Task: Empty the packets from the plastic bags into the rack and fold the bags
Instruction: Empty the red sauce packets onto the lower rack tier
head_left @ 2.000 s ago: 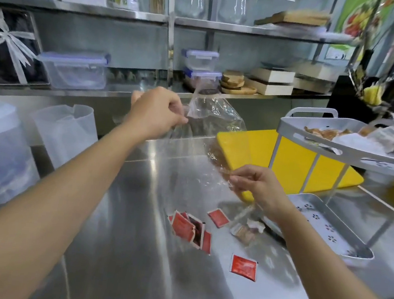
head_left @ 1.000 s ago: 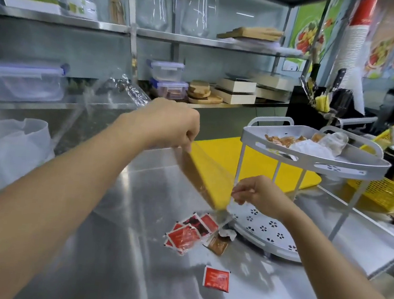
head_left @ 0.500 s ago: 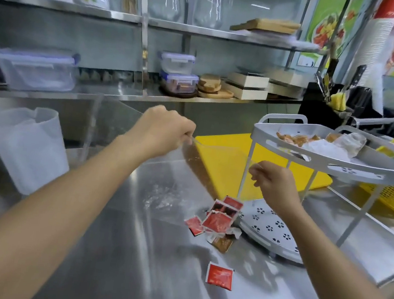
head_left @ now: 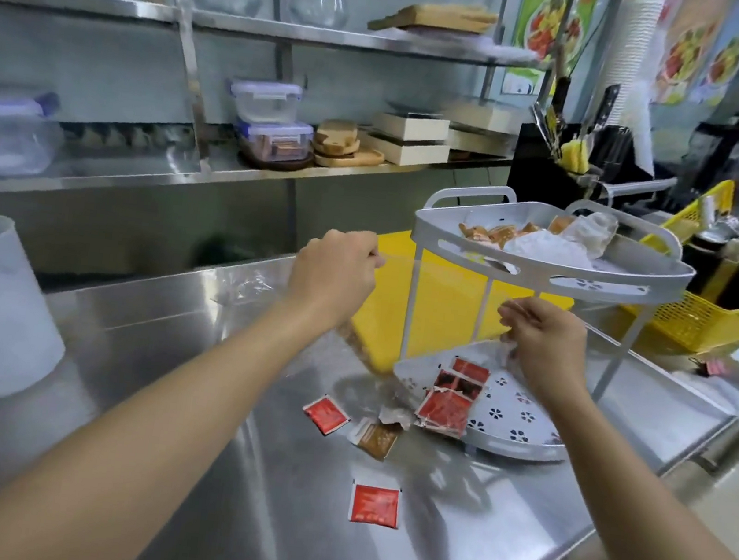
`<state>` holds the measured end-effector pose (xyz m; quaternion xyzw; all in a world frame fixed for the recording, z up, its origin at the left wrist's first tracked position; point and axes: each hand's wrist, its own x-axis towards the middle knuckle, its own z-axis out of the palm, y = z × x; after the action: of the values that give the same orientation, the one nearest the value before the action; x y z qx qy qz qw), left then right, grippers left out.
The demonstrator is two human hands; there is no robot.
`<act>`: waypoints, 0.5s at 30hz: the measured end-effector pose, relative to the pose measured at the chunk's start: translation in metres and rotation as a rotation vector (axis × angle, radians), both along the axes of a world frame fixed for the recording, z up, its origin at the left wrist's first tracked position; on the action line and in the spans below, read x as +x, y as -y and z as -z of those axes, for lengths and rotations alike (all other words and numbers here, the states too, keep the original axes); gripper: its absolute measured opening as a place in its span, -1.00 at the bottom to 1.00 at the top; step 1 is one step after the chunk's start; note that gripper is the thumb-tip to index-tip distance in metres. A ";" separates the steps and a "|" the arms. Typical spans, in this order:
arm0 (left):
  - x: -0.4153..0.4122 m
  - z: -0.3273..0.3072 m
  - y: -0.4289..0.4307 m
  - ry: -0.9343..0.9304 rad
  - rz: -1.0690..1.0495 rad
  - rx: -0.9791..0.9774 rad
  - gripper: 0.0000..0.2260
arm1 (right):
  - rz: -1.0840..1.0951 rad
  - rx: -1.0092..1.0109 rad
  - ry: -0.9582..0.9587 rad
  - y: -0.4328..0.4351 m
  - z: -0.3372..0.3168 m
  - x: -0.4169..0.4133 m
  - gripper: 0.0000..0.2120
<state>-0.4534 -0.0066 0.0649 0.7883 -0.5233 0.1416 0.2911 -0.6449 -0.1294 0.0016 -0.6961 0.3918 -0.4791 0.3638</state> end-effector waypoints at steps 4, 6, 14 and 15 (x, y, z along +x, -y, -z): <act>-0.027 0.018 0.032 -0.250 0.067 -0.142 -0.78 | 0.124 0.046 0.067 0.016 0.006 -0.017 -0.88; -0.040 0.029 0.044 -0.366 0.125 -0.225 -0.75 | 0.155 0.100 0.139 0.023 0.008 -0.025 -0.90; -0.066 0.066 0.061 -0.421 0.146 -0.409 -0.85 | 0.197 0.040 0.222 0.050 0.019 -0.047 -0.91; -0.065 0.073 0.062 -0.362 0.128 -0.348 -0.85 | 0.213 0.001 0.156 0.052 0.023 -0.050 -0.89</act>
<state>-0.5188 -0.0682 -0.0084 0.7042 -0.4790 0.0674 0.5198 -0.6952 -0.1817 -0.0217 -0.6110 0.4343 -0.5677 0.3404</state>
